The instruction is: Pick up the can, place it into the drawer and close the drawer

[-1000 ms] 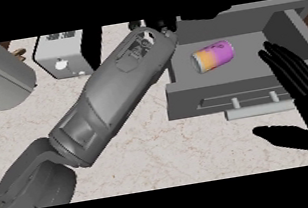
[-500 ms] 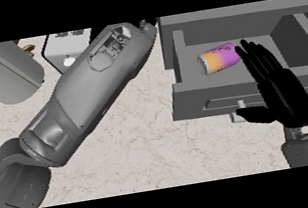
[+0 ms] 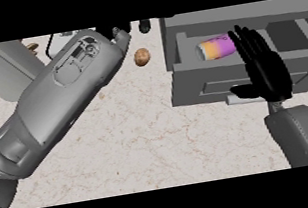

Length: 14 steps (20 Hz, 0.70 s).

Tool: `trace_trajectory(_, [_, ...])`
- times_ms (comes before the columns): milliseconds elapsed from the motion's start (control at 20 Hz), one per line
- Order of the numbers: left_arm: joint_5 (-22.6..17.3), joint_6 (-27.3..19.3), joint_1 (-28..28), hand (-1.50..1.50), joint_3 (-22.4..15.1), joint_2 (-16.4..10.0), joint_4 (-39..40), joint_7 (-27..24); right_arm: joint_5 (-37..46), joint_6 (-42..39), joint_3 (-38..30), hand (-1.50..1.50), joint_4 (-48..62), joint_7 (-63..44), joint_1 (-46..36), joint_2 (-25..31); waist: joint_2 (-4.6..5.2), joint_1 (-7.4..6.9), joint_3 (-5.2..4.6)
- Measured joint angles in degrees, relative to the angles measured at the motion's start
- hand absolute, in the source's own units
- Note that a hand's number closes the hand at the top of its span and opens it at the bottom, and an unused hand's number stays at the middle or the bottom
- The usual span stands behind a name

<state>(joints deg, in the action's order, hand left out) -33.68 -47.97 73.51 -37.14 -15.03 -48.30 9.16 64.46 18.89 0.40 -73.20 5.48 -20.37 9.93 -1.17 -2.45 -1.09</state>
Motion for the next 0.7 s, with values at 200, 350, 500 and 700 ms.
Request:
trace_trajectory(200, [0.52,0.92,-0.71,-1.50,0.00,-3.37,-3.83,2.88,2.05,4.47,-1.63,-1.50,7.30,1.20,-4.17,0.36,-0.09,-0.60,-0.28])
trace_trajectory(350, [0.68,2.01,-2.92,-1.50,0.26,-5.84,-6.36,3.61,3.29,7.31,-2.81,-1.50,12.11,1.65,-7.19,0.60,0.01,-0.90,-0.31])
trace_trajectory(500, [1.30,1.52,-4.31,-1.50,-0.16,-7.22,-9.31,5.31,4.36,10.71,-4.42,-1.50,17.31,1.31,-10.59,0.45,0.11,-1.14,-0.21])
trace_trajectory(700, [1.55,2.53,-7.67,-1.50,0.37,-9.74,-12.73,5.63,4.75,14.45,-6.55,-1.50,24.46,1.84,-15.64,0.66,0.53,-1.28,0.01])
